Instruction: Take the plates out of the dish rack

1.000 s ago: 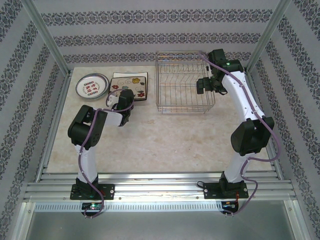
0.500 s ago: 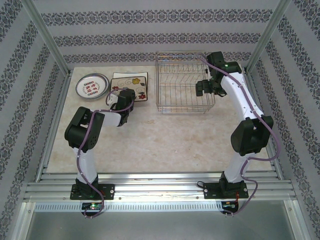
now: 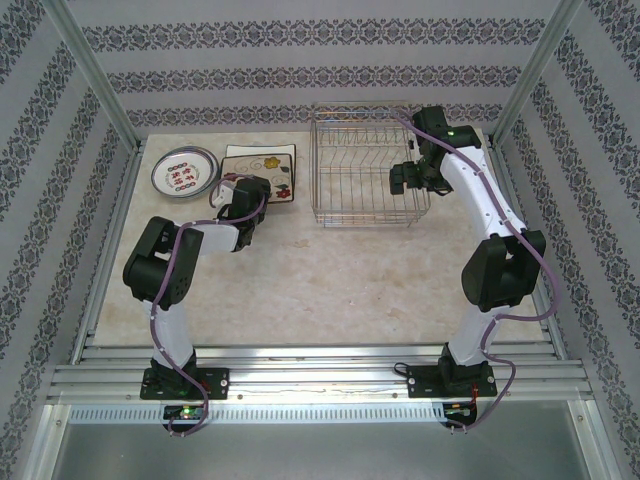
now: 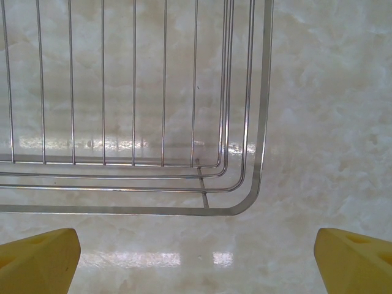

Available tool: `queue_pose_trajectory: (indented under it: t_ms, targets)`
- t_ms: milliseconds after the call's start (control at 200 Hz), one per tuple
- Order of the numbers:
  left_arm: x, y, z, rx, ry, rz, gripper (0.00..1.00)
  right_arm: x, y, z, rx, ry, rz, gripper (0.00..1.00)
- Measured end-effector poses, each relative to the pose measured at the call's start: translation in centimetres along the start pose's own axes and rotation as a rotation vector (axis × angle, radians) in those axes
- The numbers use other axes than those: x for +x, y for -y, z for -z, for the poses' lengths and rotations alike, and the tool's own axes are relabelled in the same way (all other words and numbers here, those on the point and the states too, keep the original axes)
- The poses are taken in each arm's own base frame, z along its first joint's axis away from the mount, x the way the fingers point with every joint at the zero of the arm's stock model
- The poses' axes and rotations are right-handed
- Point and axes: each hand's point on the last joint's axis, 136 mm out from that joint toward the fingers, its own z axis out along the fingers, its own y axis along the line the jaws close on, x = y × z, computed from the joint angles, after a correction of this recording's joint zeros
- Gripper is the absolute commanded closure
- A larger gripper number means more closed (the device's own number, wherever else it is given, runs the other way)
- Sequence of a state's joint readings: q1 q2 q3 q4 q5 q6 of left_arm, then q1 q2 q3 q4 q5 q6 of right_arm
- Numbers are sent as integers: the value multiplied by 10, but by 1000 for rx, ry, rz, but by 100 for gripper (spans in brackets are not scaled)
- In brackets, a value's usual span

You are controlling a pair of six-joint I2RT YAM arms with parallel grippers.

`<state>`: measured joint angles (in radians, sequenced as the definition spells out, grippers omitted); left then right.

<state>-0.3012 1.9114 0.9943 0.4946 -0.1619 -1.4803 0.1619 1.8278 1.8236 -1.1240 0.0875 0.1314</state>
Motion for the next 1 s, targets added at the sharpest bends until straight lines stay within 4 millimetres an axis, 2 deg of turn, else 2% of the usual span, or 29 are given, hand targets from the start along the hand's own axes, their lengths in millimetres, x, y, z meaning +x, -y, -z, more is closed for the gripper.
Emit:
queue_pose_trajectory:
  t_ms: [285, 480, 665, 999]
  targets:
    - [6, -10, 0, -41, -38, -30, 26, -2, -2, 0, -12, 7, -5, 2]
    - [7, -9, 1, -54, -67, -59, 24, -2, -3, 0, -17, 8, -12, 2]
    - [0, -8, -3, -70, -97, -61, 24, -2, -4, 0, -23, 8, -13, 2]
    - [5, 4, -23, -86, -149, -95, 23, -2, -5, 0, -27, 7, -16, 2]
